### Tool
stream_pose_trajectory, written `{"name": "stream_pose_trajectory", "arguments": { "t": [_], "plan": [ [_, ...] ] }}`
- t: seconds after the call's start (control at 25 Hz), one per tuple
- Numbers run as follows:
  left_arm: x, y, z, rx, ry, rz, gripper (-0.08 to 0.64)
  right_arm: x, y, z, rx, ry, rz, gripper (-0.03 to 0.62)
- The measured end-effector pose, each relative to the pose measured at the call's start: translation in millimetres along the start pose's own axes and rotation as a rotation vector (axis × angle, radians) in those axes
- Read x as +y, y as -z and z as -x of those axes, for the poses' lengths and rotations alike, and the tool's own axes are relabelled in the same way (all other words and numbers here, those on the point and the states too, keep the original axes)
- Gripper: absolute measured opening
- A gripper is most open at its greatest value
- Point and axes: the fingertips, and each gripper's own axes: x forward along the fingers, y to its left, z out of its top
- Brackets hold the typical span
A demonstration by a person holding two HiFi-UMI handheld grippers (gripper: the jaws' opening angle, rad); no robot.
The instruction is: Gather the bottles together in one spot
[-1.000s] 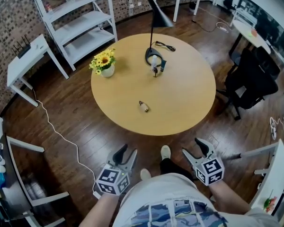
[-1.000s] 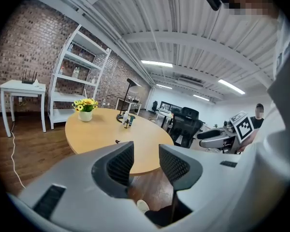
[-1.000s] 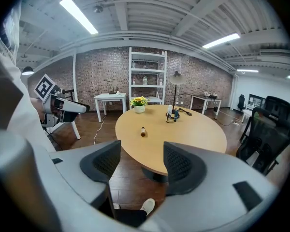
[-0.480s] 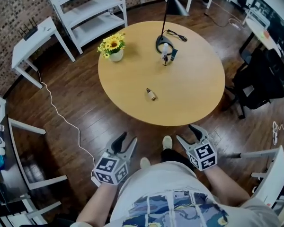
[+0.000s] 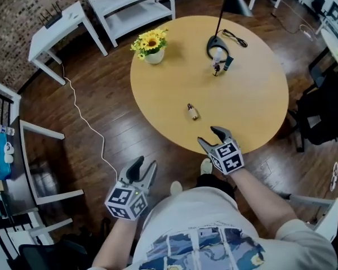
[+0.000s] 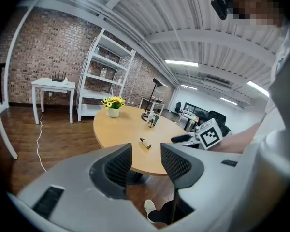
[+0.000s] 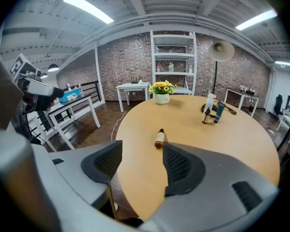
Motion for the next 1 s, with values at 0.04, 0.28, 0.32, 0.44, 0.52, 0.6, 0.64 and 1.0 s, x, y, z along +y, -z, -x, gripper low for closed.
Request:
{"name": "stream_pose_trajectory", "arguments": {
  "t": [0.04, 0.28, 0.32, 0.44, 0.52, 0.6, 0.64, 1.0],
  "plan": [
    [0.4, -1.1, -2.7, 0.004, -0.018, 0.006, 0.163, -6.5, -0.8, -17.2, 0.013, -0.018, -0.002, 0.279],
    [-0.4, -8.3, -15.9, 0.031, -0.131, 0.054, 0.163, -39.2, 7.6, -115.2, 0.130, -0.086, -0.023, 0.257],
    [-2.1, -9.5, -18.4, 0.034, -0.146, 0.063, 0.163, -44.1, 8.5, -128.3, 0.147, -0.091, -0.020, 0.246],
    [-8.2, -13.4, -30.0, 0.045, -0.177, 0.080, 0.163, -59.3, 14.6, -158.5, 0.198, -0.093, 0.005, 0.211],
    [-13.0, -16.6, -40.6, 0.049, -0.189, 0.081, 0.163, -66.7, 20.4, -163.2, 0.228, -0.101, 0.015, 0.151],
    [-16.5, -21.1, -53.0, 0.049, -0.192, 0.089, 0.163, -72.9, 25.5, -157.8, 0.238, -0.125, -0.001, 0.146],
    [-18.0, -24.3, -59.9, 0.048, -0.188, 0.097, 0.163, -75.8, 26.1, -151.8, 0.232, -0.137, -0.014, 0.146],
    [-91.1, -80.3, -173.1, 0.052, 0.127, 0.246, 0.181, -99.3, -44.5, 6.1, -0.115, -0.224, 0.015, 0.147]
  ]
}}
